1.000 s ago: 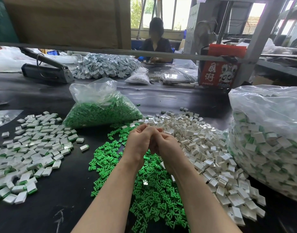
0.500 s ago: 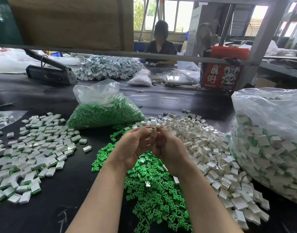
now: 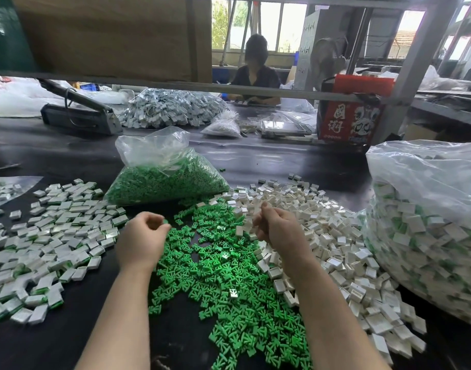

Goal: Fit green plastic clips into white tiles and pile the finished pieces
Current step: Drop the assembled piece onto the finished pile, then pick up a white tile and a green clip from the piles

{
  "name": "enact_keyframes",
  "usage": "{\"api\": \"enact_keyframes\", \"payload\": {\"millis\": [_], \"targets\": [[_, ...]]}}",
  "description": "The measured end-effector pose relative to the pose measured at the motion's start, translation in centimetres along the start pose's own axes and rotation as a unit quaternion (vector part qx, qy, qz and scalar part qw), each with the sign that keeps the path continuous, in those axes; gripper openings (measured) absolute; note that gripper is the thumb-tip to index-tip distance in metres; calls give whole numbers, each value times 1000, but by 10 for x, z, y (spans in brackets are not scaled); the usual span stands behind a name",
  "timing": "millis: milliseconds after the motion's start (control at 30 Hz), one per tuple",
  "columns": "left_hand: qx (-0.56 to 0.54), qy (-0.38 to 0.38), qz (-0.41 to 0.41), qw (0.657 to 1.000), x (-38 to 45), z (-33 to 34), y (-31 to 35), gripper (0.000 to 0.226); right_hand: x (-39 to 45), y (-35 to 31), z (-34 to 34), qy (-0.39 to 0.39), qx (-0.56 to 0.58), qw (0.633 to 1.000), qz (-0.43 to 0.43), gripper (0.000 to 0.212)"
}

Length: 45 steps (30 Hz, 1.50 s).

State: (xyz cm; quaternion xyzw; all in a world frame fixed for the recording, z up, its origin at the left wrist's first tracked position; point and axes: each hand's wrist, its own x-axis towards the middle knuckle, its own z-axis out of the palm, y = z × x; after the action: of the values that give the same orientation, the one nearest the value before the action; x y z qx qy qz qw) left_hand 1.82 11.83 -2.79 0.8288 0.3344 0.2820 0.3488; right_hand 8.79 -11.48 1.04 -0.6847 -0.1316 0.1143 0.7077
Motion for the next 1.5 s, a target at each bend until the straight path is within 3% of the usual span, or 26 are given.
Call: {"api": "enact_keyframes", "payload": {"millis": [133, 267, 400, 533, 600, 667, 767, 900, 1067, 1200, 1367, 1500], "targets": [[135, 65, -47, 988, 5, -10, -16, 6, 2, 2, -3, 28, -82, 996, -22, 35], [186, 90, -91, 974, 6, -10, -16, 10, 3, 3, -10, 47, -207, 976, -48, 26], [193, 89, -41, 976, 1, -9, -2, 20, 7, 8, -13, 53, -361, 928, -73, 14], [63, 16, 69, 995, -8, 1, 30, 22, 7, 14, -4, 40, -475, 875, -87, 12], [-5, -53, 120, 991, -18, 15, 49, 21, 5, 15, 1, 49, -543, 832, -100, 15], [-21, -123, 169, 978, -31, 31, 63, 24, 4, 15, 2, 65, -568, 814, -104, 16], [25, -205, 228, 952, -43, 50, 68, 38, 5, 14, 1, 61, -543, 832, -96, 10], [78, -251, 242, 934, -43, 53, 63, 56, 6, 14, 4, -20, -522, 851, -50, 15], [85, -214, 248, 941, -40, 49, 58, 26, 3, 17, 8, -65, -556, 828, -38, 33], [68, -205, 242, 946, -39, 47, 54, 9, 2, 18, 11, -57, -579, 812, -45, 25], [-59, -171, 206, 962, -39, 47, 51, 20, 4, 24, 11, -35, -592, 802, -72, 19], [-198, -166, 164, 952, -36, 49, 54, 23, 6, 20, 10, -24, -500, 862, -85, 11]]}}
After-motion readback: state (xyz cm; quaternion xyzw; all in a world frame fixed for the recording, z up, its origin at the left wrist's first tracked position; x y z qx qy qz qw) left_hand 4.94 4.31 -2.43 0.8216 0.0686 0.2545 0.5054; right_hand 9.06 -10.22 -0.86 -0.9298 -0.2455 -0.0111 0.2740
